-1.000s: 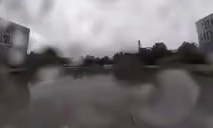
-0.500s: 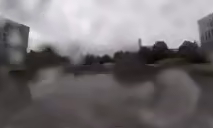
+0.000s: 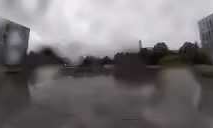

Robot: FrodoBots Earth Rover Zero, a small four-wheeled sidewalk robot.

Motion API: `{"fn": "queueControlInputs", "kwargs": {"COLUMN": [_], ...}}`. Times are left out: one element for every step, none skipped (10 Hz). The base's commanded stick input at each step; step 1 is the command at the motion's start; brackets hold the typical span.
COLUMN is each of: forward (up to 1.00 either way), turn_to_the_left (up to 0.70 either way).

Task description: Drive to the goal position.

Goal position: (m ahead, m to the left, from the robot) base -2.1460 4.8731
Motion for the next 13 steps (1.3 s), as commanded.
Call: {"fn": "queueControlInputs", "kwargs": {"forward": [1.00,1.00,1.00,1.00,1.00,1.00,1.00,1.00,1.00,1.00,1.00,1.00,1.00], "turn_to_the_left": [0.00,0.00,0.00,0.00,0.00,0.00,0.00,0.00,0.00,0.00,0.00,0.00,0.00]}}
